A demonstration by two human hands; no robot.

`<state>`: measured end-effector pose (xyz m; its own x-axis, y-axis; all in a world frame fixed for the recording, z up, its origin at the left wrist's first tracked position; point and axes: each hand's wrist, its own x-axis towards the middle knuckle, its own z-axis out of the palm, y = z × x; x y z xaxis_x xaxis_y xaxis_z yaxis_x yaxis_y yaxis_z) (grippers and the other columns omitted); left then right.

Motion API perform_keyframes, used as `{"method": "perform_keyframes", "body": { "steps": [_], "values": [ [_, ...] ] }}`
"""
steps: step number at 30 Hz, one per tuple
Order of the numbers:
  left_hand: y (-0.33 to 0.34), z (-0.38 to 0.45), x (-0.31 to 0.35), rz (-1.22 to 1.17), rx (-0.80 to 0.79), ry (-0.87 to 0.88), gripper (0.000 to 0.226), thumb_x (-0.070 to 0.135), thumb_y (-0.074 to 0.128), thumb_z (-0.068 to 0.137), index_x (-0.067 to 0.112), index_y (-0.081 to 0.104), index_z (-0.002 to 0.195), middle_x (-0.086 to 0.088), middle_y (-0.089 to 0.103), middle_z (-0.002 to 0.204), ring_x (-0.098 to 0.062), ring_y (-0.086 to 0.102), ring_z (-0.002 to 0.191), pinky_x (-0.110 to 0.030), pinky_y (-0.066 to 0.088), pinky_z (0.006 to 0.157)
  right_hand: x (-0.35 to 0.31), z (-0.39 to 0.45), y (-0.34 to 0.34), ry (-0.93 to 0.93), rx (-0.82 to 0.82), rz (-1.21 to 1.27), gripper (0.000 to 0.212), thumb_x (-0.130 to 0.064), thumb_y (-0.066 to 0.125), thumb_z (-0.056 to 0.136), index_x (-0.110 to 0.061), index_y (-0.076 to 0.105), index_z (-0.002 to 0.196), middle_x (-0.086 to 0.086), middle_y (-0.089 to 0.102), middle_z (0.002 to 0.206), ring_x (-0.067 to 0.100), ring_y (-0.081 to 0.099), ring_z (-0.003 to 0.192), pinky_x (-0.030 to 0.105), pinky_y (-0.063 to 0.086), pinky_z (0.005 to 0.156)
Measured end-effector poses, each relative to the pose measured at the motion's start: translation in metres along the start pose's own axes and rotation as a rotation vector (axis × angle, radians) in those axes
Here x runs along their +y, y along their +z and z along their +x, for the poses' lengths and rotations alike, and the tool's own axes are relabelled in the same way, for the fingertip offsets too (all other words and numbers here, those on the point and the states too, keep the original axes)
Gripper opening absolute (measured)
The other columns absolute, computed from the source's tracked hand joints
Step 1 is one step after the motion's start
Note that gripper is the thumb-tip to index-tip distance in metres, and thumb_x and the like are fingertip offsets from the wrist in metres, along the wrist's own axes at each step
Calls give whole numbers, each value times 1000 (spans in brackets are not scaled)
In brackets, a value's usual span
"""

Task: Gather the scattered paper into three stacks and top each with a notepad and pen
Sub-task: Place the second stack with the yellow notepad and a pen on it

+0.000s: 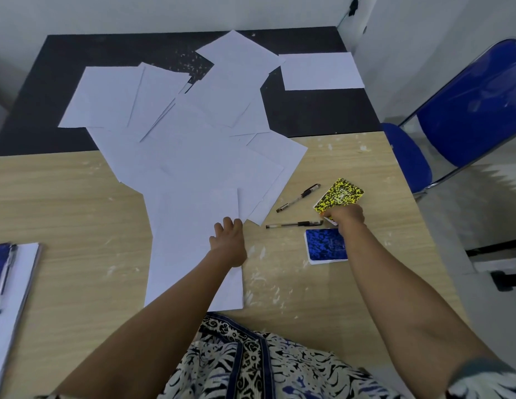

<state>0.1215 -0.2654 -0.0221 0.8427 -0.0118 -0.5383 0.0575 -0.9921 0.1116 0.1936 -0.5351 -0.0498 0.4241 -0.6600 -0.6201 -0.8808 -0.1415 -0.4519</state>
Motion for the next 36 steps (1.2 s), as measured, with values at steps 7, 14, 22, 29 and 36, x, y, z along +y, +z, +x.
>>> {"method": "perform_keyframes", "body": {
  "steps": [7,14,22,29,36],
  "values": [
    [3,1,-3,-12,13,20,61,10,59,78,12,29,131,-8,28,128,-28,32,113,-33,38,80,-8,-48,-4,-127,122,-49,45,-18,56,82,-13,36,122,13,53,126,36,40,123,50,25,105],
    [6,-2,-25,-83,9,156,69,24,60,87,19,23,145,-6,23,143,-30,26,129,-39,37,100,-5,-104,6,-440,126,351,31,-4,42,95,-5,37,125,18,57,115,33,58,96,33,40,70],
    [-17,-21,-56,-1107,-8,108,29,27,33,103,13,54,119,-12,61,118,-27,61,100,-27,50,83,32,-190,58,-512,-467,368,27,-7,57,94,-15,46,117,2,59,106,14,59,90,34,51,78],
    [-8,-57,-81,-1304,158,59,14,15,54,97,7,50,108,-14,67,90,-20,61,74,-29,48,66,52,-231,96,-488,-687,223,33,-14,50,97,-15,37,128,1,55,112,8,55,85,23,46,66],
    [-7,-71,-119,-1326,241,-20,16,12,55,96,5,49,108,-14,65,88,-22,60,75,-37,48,68,54,-249,124,-608,-478,41,34,-40,57,93,-17,56,118,9,54,119,23,55,106,30,45,77]
  ]
}}
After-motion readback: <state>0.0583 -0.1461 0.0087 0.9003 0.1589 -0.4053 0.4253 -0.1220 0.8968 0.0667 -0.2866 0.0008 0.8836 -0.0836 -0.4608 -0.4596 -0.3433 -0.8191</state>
